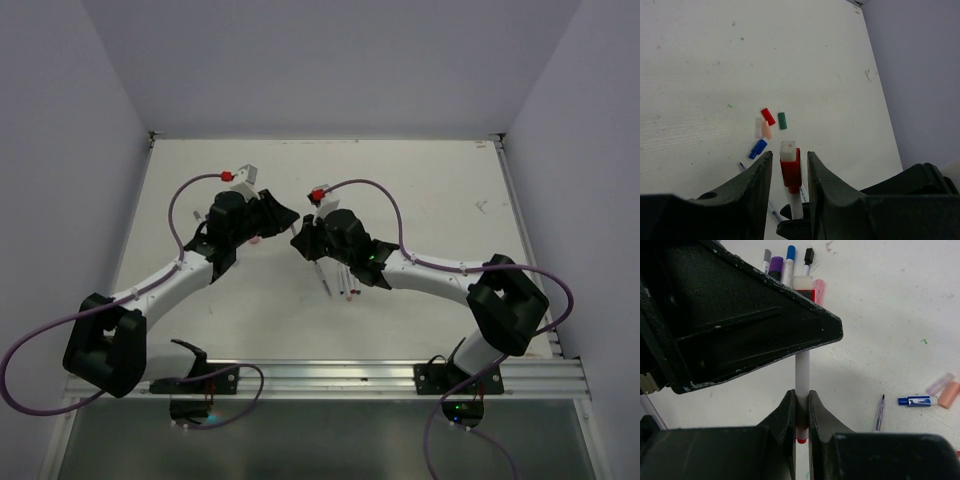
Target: Open the pen caps
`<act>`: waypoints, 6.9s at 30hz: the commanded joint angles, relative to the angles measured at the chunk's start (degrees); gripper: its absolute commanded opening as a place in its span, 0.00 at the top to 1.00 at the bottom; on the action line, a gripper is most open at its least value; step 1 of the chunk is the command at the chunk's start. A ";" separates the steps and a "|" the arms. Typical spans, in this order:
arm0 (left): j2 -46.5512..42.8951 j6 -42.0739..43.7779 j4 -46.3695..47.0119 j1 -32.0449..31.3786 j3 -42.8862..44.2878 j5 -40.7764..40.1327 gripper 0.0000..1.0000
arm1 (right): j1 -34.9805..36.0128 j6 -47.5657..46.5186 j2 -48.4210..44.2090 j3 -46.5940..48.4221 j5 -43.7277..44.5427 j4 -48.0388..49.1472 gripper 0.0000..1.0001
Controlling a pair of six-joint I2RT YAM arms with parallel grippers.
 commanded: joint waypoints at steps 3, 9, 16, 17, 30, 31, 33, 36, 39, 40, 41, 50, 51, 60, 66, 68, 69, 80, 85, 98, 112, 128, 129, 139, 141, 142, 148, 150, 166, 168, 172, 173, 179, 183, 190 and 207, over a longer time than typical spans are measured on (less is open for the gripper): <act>-0.01 1.67 -1.70 -0.31 3.72 -1.35 0.64 | 0.00 -2.31 -1.99 0.28 -1.13 2.29 1.00; -0.45 1.41 -1.88 -0.31 4.87 -3.02 0.64 | -0.09 -2.31 -1.28 0.28 -2.18 2.11 1.00; 0.07 1.49 -1.88 -0.31 4.61 -2.59 0.76 | 0.00 -2.31 -1.28 0.37 -2.19 2.02 1.00; 0.16 1.32 -1.88 -0.31 4.43 -2.32 0.78 | 0.00 -2.31 -1.20 0.37 -2.19 2.02 1.00; -4.84 0.00 6.46 1.61 1.09 1.71 1.00 | 0.00 -1.17 -5.32 -6.39 -13.95 9.05 1.00; -5.37 -0.35 8.73 3.01 0.92 3.11 1.00 | 0.00 -0.99 -5.50 -7.27 -15.18 10.80 1.00; -6.42 -1.49 10.86 4.60 0.83 4.70 1.00 | -0.09 -0.99 -5.85 -9.03 -17.81 11.69 1.00; -7.04 -2.20 15.42 6.89 1.35 7.25 1.00 | -0.09 -1.87 -5.77 -10.70 -21.33 13.09 1.00; -6.96 -2.81 19.82 7.95 2.32 8.58 1.00 | 0.00 -3.01 -5.77 -11.93 -24.41 13.89 1.00; -7.04 -2.99 21.92 8.38 2.41 8.66 1.00 | -0.09 -3.45 -5.94 -12.11 -24.77 14.06 1.00; -7.05 -3.77 23.07 8.47 2.67 8.66 1.00 | -0.09 -4.15 -6.12 -12.72 -25.21 14.07 1.00; -7.39 -7.03 32.06 10.85 4.34 4.02 1.00 | 0.00 -7.05 -7.61 -15.88 -26.55 11.52 1.00; -7.74 -6.86 31.00 10.85 4.69 2.53 1.00 | 0.17 -7.23 -7.87 -16.24 -25.57 11.17 1.00; -13.90 -3.95 20.11 9.88 3.90 -18.30 1.00 | 1.31 -7.32 -8.06 -15.63 -11.26 3.26 1.00; -15.22 -5.28 15.97 6.46 4.95 -34.38 1.00 | 3.95 -8.11 -5.95 -12.82 -5.10 -1.66 1.00; -14.08 -4.31 14.29 3.13 6.18 -40.01 1.00 | 4.74 -7.76 -5.59 -12.11 -3.16 -2.46 1.00; -13.73 -3.96 14.47 2.07 6.27 -41.59 1.00 | 4.92 -7.58 -5.50 -11.93 -2.54 -2.72 1.00; -9.16 -6.60 8.23 -2.16 10.49 -53.65 1.00 | 6.06 -6.00 -4.80 -11.58 3.97 -5.71 1.00; -6.18 -1.68 4.56 -2.07 14.00 -47.77 1.00 | 6.06 -4.51 -3.40 -10.53 1.51 -5.62 1.00; 0.51 1.58 -21.64 -2.07 15.68 -28.25 0.94 | 5.97 1.64 6.44 -3.94 11.25 -12.39 1.00; 18.61 0.26 -22.09 -2.25 16.38 -8.83 0.88 | -0.35 10.70 8.12 -4.72 16.19 -19.78 0.99; 33.72 -3.07 -20.95 -6.11 24.29 -8.12 0.76 | -0.27 8.41 8.74 -5.17 10.30 -15.47 0.73; 34.34 -3.16 -20.86 -6.29 24.55 -8.21 0.74 | -0.27 8.33 8.74 -5.17 10.12 -15.29 0.72; 36.55 -3.78 -22.44 -7.87 25.61 -9.79 0.60 | -0.18 7.10 2.68 -7.62 6.69 -11.43 0.64; 35.06 -3.78 -22.79 -7.87 25.44 -10.75 0.56 | -0.27 6.13 0.31 -8.06 6.43 -11.07 0.59; 34.36 -3.78 -23.23 -7.79 25.35 -11.28 0.54 | -0.18 5.87 -0.66 -8.24 6.43 -11.07 0.57; 26.98 -0.54 -28.84 -7.43 26.14 -19.71 0.31 | -0.27 2.97 -9.00 -10.70 7.92 -10.28 0.35; 24.43 0.35 -31.83 -6.73 26.40 -24.10 0.19 | -0.27 1.91 -11.29 -11.93 8.62 -9.67 0.30; 29.95 6.41 -40.02 3.99 30.44 -30.27 0.18 | -0.27 -0.64 -19.83 -16.41 12.14 -7.64 0.06; 31.01 6.76 -40.02 4.60 31.58 -30.36 0.19 | -0.27 -0.64 -19.74 -16.50 12.23 -7.47 0.06; 34.34 7.20 -41.25 5.66 34.13 -31.58 0.26 | -0.27 -0.73 -19.39 -16.59 11.88 -7.38 0.06; 34.61 7.21 -41.43 6.10 34.75 -31.68 0.27 | -0.27 -0.64 -19.30 -16.59 11.79 -7.29 0.06; 37.42 7.56 -41.34 7.16 36.68 -30.97 0.35 | -0.27 -0.55 -18.86 -16.77 11.62 -7.03 0.06; 39.36 7.56 -41.34 7.51 37.30 -29.83 0.40 | -0.18 -0.38 -18.60 -16.77 11.17 -6.77 0.06; 40.85 7.56 -40.81 8.39 37.56 -29.57 0.47 | -0.27 -0.38 -18.25 -17.12 10.74 -6.41 0.07; 39.19 4.84 -37.56 8.56 33.35 -26.85 0.76 | -0.18 1.29 -12.45 -18.79 0.10 6.49 0.13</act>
